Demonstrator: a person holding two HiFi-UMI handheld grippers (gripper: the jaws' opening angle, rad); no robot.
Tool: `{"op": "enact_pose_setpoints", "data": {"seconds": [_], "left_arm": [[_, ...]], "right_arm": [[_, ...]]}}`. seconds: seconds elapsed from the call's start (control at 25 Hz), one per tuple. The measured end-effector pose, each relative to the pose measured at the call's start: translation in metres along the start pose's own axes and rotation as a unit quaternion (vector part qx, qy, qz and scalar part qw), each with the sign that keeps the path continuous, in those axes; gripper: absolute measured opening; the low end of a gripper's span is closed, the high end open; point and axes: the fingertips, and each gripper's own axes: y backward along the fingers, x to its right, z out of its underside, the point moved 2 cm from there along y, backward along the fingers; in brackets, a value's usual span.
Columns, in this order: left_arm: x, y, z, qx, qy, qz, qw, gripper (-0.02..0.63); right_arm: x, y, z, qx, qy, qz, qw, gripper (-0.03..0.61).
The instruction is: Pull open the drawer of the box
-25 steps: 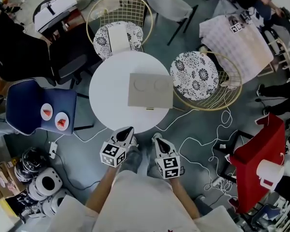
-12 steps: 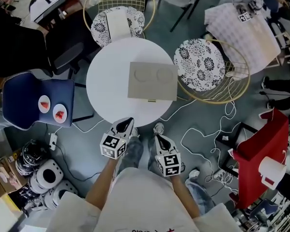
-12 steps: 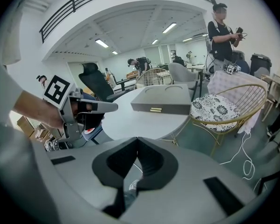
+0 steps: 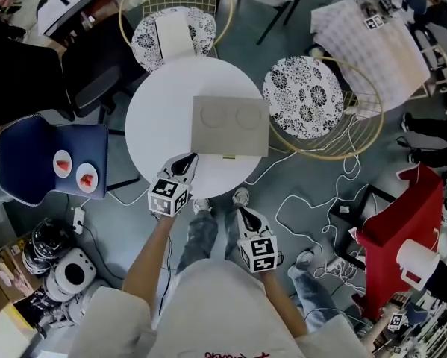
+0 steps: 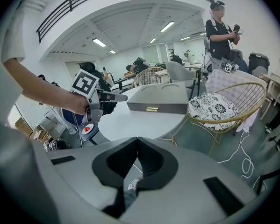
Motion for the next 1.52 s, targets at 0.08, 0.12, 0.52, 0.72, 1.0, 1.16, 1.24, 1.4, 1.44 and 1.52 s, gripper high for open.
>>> {"op": "enact_pose_setpoints", "data": {"seconds": [0.08, 0.12, 0.52, 0.72, 1.0, 1.16, 1.24, 1.4, 1.44, 1.52], "left_arm": [[-0.007, -0.008, -0.006, 0.000, -0.008, -0.001, 1.0000, 0.011], [-0.010, -0.012, -0.008, -0.001, -0.011, -0.001, 0.9999, 0.012], [-0.016, -0.023, -0.007, -0.004, -0.027, -0.005, 0.9996, 0.011], [-0.016, -0.024, -0.008, 0.003, -0.029, -0.005, 0.9996, 0.011], [-0.016, -0.025, -0.007, 0.005, -0.031, -0.006, 0.9995, 0.011], [-0.014, -0.026, -0.007, 0.003, -0.034, -0.002, 0.9994, 0.011], [-0.014, -0.025, -0.007, 0.004, -0.035, -0.001, 0.9994, 0.011], [-0.016, -0.025, -0.007, 0.006, -0.032, 0.001, 0.9995, 0.011], [-0.015, -0.024, -0.007, 0.005, -0.031, 0.002, 0.9995, 0.011], [-0.015, -0.024, -0.007, 0.006, -0.031, 0.002, 0.9995, 0.011]], "right_arm": [[0.000, -0.001, 0.000, 0.001, -0.001, 0.000, 1.000, 0.015], [0.000, -0.002, 0.000, 0.001, -0.002, 0.001, 1.000, 0.015], [-0.002, -0.007, 0.000, -0.006, -0.009, -0.002, 1.000, 0.015], [-0.003, -0.016, -0.001, -0.003, -0.025, -0.013, 1.000, 0.015], [0.009, -0.037, -0.020, 0.087, -0.303, -0.085, 0.945, 0.015], [0.027, -0.045, -0.033, 0.179, -0.530, -0.152, 0.815, 0.016], [0.030, -0.049, -0.040, 0.232, -0.623, -0.192, 0.722, 0.017], [0.034, -0.058, -0.035, 0.280, -0.697, -0.201, 0.629, 0.018], [0.034, -0.060, -0.031, 0.279, -0.700, -0.196, 0.628, 0.019], [0.031, -0.066, -0.028, 0.271, -0.703, -0.194, 0.629, 0.063]]}}
